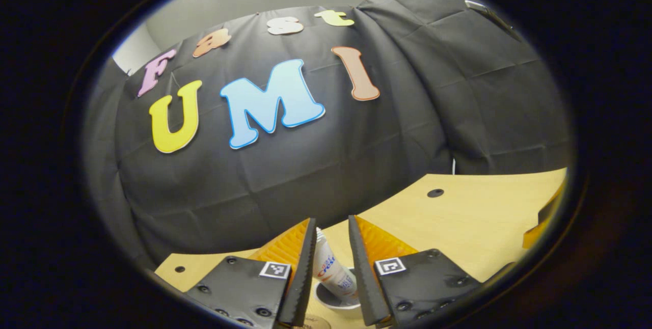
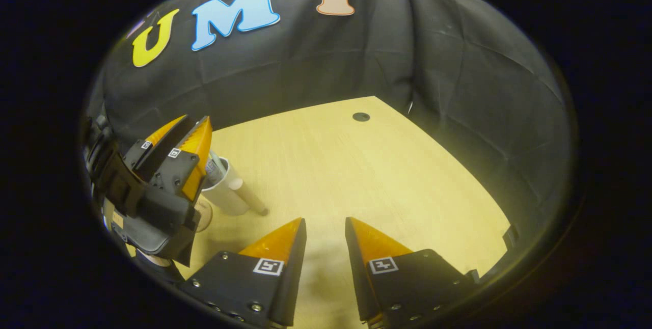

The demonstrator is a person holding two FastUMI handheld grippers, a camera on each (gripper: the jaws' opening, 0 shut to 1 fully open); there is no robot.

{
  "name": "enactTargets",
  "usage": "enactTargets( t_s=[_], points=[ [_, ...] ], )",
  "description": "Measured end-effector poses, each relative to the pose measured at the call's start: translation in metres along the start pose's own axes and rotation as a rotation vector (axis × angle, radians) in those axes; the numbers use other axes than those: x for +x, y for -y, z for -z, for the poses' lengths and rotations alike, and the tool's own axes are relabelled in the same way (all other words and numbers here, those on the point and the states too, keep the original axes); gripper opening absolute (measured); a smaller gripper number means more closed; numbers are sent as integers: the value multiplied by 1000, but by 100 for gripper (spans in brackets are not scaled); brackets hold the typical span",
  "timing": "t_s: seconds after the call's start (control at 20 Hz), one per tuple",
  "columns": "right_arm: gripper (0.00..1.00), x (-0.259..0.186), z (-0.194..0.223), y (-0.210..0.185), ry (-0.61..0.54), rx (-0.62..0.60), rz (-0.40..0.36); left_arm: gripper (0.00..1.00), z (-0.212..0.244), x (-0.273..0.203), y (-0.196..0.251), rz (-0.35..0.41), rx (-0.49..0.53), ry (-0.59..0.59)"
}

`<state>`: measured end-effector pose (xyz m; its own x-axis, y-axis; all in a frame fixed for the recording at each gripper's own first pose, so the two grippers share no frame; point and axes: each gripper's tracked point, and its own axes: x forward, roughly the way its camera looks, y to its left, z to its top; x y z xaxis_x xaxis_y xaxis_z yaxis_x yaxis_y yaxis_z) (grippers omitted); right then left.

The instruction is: Put the toothbrush and toothpaste on the desktop into the cup, then pick up the cup and place it on the coaster on the desktop.

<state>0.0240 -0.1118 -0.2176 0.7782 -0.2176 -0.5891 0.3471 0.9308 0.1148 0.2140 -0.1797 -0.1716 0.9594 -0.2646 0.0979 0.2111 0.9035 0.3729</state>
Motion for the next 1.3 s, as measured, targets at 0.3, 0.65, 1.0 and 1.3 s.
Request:
enactTargets(
  t_s=[0.3, 0.65, 1.0, 1.3],
  points=[
    [46, -5, -13, -16, 15, -14, -55, 57, -14, -19, -17, -3, 16, -10],
    [46, -13, -22, -47, 8, -44, -167, 38, -8, -57, -46, -29, -16, -115],
    [46, -20, -40, -84, 24, -71, -319, 57, -12, -105, -64, -41, -96, -211],
    [46, 7, -48, -96, -3, -203, -391, 47, -18, -150, -89, -94, -205, -267]
  ],
)
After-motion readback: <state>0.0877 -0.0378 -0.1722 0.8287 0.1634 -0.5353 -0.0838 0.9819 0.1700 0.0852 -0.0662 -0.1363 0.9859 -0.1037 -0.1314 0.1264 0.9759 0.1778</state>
